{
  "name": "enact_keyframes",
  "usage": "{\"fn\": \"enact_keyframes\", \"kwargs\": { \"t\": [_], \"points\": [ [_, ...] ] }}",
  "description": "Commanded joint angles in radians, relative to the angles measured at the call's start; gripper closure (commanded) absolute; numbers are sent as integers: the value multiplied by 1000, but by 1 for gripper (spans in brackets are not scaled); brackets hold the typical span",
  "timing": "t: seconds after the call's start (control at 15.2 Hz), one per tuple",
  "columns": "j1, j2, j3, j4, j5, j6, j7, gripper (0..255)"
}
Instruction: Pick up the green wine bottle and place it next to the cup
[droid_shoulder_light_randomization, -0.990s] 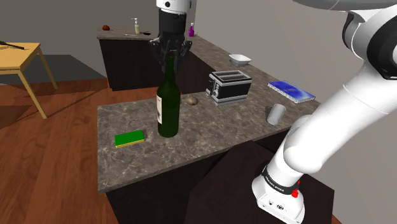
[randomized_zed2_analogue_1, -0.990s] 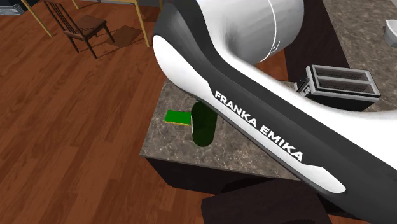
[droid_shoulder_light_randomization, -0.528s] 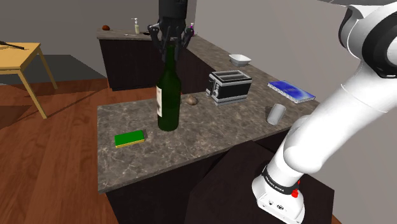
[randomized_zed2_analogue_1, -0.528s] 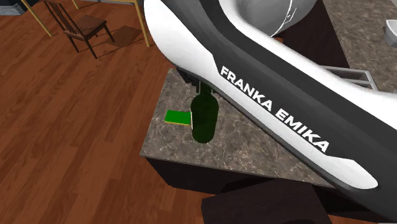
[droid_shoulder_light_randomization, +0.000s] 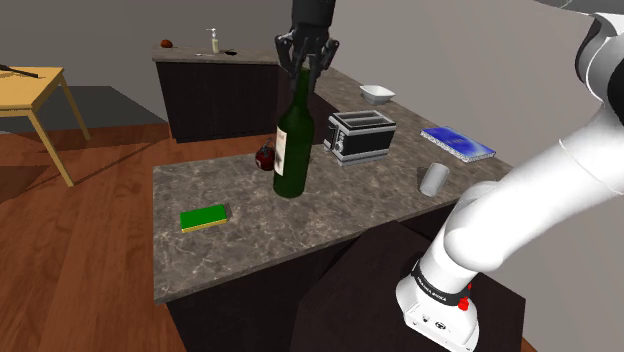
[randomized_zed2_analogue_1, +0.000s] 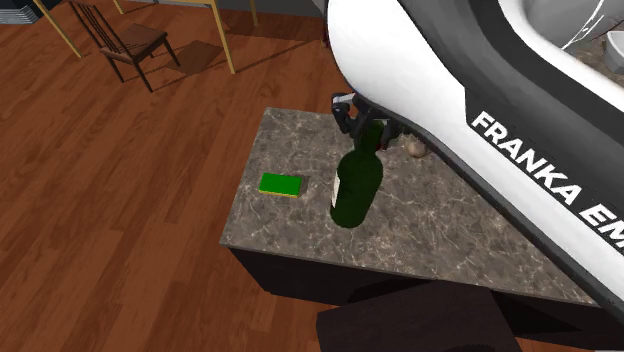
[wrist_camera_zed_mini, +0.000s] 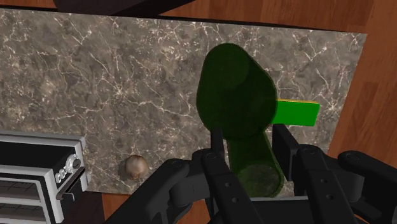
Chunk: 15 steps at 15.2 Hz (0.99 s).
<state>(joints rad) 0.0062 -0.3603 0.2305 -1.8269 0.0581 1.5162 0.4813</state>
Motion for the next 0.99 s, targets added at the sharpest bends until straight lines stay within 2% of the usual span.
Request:
{"fn": "enact_keyframes", "kwargs": {
  "t": [0.0, 0.46, 0.92],
  "points": [
    [-12, -54, -40, -53, -1, -1, -54, 255],
    [-47, -197, -167, -175, -37, -25, -214, 255],
    [-89, -293, -300, -242, -106, -53, -375, 255]
  ]
}}
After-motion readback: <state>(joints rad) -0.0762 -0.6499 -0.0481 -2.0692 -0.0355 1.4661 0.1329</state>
